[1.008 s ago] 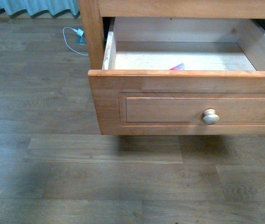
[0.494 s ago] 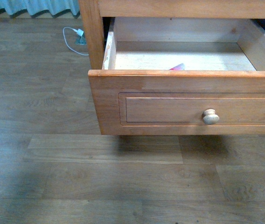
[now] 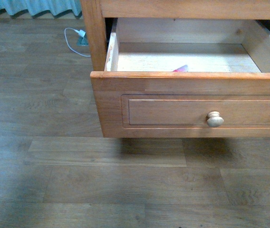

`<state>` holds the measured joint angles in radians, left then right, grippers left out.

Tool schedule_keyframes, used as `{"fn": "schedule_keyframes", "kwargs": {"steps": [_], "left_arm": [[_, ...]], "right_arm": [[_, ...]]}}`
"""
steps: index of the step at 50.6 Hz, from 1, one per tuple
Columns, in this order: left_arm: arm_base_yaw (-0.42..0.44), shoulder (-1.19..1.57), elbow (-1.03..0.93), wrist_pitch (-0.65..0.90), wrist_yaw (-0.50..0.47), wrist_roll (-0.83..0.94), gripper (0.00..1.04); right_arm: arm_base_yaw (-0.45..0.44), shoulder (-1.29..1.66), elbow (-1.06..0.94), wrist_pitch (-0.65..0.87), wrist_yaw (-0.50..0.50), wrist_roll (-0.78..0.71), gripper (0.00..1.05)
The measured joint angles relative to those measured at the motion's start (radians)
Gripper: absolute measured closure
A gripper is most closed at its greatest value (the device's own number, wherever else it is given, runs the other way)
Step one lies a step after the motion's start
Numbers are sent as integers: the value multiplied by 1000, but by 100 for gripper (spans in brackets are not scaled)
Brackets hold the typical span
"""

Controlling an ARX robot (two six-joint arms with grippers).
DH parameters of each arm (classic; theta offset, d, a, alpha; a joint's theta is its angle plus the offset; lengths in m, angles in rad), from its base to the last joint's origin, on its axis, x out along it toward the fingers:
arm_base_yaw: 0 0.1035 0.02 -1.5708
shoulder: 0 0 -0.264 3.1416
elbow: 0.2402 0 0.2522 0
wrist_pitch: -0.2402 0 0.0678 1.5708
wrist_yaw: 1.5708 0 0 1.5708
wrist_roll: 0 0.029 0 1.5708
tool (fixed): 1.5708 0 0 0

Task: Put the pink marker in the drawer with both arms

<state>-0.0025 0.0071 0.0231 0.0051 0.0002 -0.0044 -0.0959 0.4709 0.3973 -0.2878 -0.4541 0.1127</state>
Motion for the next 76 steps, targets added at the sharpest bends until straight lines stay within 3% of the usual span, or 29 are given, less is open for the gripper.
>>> {"fn": "schedule_keyframes", "kwargs": {"steps": [7, 16, 20, 24, 34, 41, 52, 76], "left_arm": [[0, -3, 0, -4, 0, 0, 98], [0, -3, 0, -5, 0, 0, 65], [0, -3, 0, -5, 0, 0, 50], [0, -3, 0, -5, 0, 0, 38], [0, -3, 0, -5, 0, 0, 5], [0, -3, 0, -5, 0, 0, 6], [0, -3, 0, -5, 0, 0, 6], [0, -3, 0, -5, 0, 0, 6]], "right_arm": [[0, 0, 0, 0, 0, 0, 8], [1, 0, 0, 2, 5, 0, 8], [59, -32, -32, 82, 209, -27, 8], [100, -40, -30, 60, 303, -31, 8], [224, 45, 28, -106, 311, -49, 8], [304, 177, 87, -189, 272, -48, 8], [341, 460, 175, -132, 270, -1, 8], [443, 876, 347, 13, 468, 12, 8]]}}
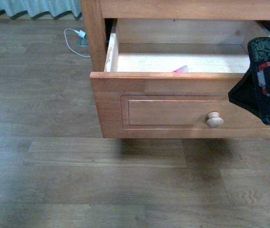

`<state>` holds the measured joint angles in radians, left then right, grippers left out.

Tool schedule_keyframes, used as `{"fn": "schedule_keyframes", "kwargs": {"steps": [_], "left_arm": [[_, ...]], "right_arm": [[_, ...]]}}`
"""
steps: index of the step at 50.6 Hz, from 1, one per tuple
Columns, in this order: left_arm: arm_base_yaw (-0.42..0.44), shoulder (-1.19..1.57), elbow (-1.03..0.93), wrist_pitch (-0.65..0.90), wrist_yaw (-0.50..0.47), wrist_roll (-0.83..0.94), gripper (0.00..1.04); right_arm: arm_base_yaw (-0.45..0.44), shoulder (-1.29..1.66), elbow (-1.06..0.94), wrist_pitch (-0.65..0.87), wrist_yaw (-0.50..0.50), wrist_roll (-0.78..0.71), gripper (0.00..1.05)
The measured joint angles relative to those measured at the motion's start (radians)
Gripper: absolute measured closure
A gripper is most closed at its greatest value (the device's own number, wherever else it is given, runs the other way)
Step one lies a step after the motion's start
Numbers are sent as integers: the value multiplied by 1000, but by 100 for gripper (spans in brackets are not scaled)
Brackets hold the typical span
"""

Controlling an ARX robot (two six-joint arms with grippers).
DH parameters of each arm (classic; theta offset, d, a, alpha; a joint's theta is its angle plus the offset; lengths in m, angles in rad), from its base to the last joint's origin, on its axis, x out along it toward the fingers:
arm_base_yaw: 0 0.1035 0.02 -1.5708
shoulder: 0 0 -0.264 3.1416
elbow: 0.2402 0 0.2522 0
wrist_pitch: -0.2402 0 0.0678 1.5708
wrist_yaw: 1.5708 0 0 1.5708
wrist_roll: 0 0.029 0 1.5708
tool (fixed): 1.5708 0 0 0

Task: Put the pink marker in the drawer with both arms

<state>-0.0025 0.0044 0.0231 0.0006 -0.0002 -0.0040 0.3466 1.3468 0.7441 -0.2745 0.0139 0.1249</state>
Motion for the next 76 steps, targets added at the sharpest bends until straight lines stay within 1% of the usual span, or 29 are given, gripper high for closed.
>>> {"fn": "schedule_keyframes", "kwargs": {"steps": [9, 19, 33, 42, 51, 61, 76], "left_arm": [[0, 0, 0, 0, 0, 0, 6], [0, 0, 0, 0, 0, 0, 6], [0, 0, 0, 0, 0, 0, 6], [0, 0, 0, 0, 0, 0, 6], [0, 0, 0, 0, 0, 0, 6], [0, 0, 0, 0, 0, 0, 6], [0, 0, 0, 0, 0, 0, 6]], "right_arm": [[-22, 98, 48, 38, 37, -16, 8], [-49, 187, 83, 73, 56, -24, 8], [-76, 300, 130, 176, 89, -52, 8], [-91, 379, 174, 290, 101, -76, 8], [-100, 470, 223, 418, 71, -63, 8], [-107, 579, 277, 538, 66, -48, 8], [-112, 708, 346, 709, 85, -14, 8]]}}
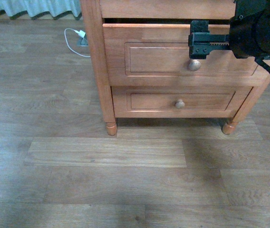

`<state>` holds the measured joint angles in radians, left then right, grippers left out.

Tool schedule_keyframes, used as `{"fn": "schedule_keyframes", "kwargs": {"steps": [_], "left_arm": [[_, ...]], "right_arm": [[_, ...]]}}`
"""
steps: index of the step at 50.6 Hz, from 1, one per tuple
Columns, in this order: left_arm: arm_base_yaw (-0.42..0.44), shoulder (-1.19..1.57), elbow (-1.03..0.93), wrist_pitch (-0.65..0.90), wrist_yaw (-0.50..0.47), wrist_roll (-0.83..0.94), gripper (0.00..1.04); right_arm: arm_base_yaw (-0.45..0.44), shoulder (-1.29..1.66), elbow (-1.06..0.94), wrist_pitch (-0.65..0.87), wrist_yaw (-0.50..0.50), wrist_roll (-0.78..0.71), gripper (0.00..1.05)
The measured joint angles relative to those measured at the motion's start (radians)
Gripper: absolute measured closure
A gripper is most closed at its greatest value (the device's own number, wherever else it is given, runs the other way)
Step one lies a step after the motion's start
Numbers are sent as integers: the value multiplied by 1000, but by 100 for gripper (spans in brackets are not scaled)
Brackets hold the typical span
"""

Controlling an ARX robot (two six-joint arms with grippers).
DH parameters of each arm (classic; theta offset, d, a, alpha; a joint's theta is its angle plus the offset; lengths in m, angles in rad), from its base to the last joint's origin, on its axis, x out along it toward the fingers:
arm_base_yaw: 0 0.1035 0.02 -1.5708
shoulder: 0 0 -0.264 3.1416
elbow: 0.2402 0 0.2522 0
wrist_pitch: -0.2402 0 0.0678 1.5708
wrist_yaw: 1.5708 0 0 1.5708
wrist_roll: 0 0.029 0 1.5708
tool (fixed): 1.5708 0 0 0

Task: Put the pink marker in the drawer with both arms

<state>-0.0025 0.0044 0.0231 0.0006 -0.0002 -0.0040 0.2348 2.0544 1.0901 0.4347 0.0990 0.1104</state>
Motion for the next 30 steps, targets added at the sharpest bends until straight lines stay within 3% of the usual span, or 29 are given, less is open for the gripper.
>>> {"fn": "schedule_keyframes", "kwargs": {"steps": [14, 30], "left_arm": [[0, 0, 0, 0, 0, 0, 6], [0, 0, 0, 0, 0, 0, 6]], "right_arm": [[-10, 61, 31, 109, 28, 19, 8], [-22, 45, 19, 91, -3, 14, 8]]}}
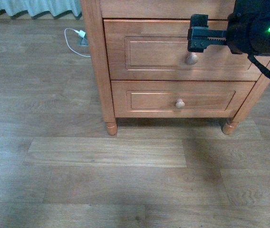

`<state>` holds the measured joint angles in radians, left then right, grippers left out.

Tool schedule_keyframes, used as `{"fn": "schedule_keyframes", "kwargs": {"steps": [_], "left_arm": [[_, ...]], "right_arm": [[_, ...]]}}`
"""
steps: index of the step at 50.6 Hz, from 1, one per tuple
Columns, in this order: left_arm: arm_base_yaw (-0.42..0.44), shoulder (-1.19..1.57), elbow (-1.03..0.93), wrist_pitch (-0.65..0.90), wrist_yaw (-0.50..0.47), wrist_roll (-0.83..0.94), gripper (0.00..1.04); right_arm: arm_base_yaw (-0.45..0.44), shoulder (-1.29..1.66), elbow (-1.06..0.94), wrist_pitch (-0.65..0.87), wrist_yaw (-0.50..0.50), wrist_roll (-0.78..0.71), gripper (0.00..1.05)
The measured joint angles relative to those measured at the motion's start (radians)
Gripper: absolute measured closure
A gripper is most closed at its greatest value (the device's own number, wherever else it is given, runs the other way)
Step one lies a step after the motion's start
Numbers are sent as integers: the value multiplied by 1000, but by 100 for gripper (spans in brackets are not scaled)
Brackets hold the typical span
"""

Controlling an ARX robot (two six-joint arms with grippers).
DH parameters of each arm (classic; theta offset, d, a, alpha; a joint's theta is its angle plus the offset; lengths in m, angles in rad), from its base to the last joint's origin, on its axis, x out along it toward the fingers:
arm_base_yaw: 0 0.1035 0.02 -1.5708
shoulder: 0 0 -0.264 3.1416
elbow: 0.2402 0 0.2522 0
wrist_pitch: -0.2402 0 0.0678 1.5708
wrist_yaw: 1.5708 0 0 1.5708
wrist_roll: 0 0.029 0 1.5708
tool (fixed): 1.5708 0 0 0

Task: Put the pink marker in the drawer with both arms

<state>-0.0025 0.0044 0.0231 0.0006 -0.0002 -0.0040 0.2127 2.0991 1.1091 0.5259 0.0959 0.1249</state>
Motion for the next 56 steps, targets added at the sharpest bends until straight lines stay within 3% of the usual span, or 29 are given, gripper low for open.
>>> {"fn": "schedule_keyframes", "kwargs": {"steps": [22, 44, 56], "left_arm": [[0, 0, 0, 0, 0, 0, 6], [0, 0, 0, 0, 0, 0, 6], [0, 0, 0, 0, 0, 0, 6]], "right_arm": [[-40, -441, -275, -237, -151, -23, 8], [-126, -1178, -511, -658, -309, -19, 8], [-150, -1406, -559, -770, -322, -43, 8]]}}
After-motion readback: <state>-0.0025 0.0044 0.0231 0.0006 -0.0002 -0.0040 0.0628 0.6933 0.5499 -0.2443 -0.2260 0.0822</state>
